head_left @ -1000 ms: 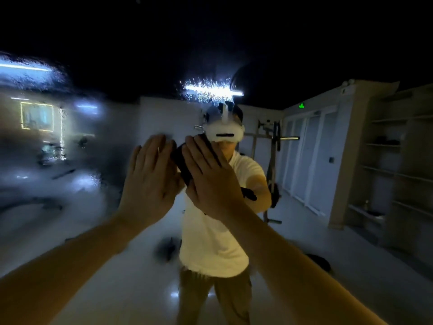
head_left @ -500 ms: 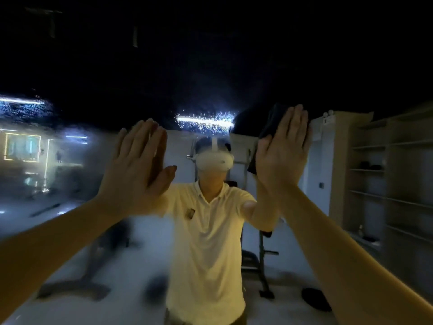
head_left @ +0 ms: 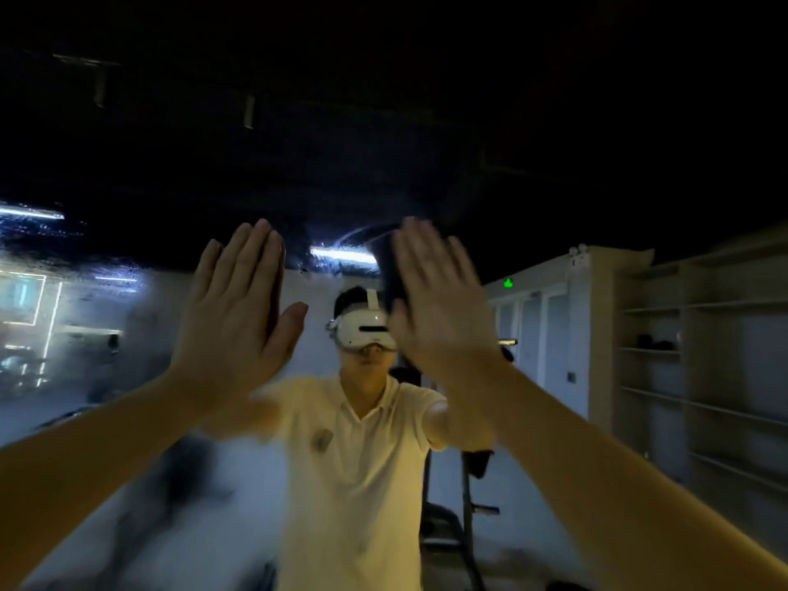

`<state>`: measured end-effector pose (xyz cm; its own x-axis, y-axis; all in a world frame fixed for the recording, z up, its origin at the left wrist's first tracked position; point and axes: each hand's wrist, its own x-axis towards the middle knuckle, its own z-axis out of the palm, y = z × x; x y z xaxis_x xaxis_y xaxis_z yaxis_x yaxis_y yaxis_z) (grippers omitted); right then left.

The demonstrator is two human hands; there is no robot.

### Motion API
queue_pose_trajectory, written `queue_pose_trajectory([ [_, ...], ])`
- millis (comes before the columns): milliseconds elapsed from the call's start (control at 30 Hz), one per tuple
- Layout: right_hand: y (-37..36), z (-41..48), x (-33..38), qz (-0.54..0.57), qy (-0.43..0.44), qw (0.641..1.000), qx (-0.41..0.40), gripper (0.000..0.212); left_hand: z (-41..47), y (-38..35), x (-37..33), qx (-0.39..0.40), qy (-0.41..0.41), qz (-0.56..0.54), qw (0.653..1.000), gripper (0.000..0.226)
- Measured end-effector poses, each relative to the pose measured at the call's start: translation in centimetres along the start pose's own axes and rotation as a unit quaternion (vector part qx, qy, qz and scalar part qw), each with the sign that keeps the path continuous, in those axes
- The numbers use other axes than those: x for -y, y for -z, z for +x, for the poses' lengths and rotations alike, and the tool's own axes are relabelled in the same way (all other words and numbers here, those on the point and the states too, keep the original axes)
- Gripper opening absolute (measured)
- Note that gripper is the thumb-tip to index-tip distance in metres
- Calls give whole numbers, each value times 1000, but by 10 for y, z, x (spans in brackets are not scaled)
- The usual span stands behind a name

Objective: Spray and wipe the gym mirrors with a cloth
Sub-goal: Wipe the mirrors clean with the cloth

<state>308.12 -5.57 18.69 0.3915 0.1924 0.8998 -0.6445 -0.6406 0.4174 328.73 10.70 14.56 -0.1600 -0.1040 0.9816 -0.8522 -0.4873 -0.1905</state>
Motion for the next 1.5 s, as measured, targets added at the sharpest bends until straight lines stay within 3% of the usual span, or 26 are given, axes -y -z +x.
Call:
queue_pose_trajectory([
  [100,6,-16,-60,-9,-139,990,-1,72,-3,0,0,4,-3,1,1000,77],
  [200,7,-24,-95,-5,-291,957,-16,70,-3,-2,1,14,-2,6,1000,77],
  [333,4,9,-63,10,-410,911,-38,72,-4,-5,3,16,-5,5,1000,77],
  [500,7,67,30,0,-293,956,-19,74,-5,-8,6,1,-16,-24,1000,74],
  [667,4,86,118,16,-94,995,13,72,-8,-6,12,-28,-19,-112,993,63],
  [833,2,54,88,-14,28,999,24,70,-12,-3,15,-32,-18,-131,991,66],
  [900,2,32,53,-12,27,999,27,71,-11,-3,13,-24,-18,-106,994,67],
  [967,4,6,13,-12,-28,999,30,71,-12,-4,12,-18,-19,-80,996,68],
  [1100,3,-41,-43,-7,-241,970,9,68,-11,-4,10,-9,-19,-61,998,68],
  [1200,-1,-46,-25,4,-355,935,-18,68,-13,-4,10,-1,-18,-66,998,69],
  [1300,-3,-31,23,23,-333,942,-16,68,-12,0,15,17,-27,-74,997,68],
  [1500,-7,3,134,67,-140,988,-9,67,-36,31,38,43,-38,-44,997,67],
])
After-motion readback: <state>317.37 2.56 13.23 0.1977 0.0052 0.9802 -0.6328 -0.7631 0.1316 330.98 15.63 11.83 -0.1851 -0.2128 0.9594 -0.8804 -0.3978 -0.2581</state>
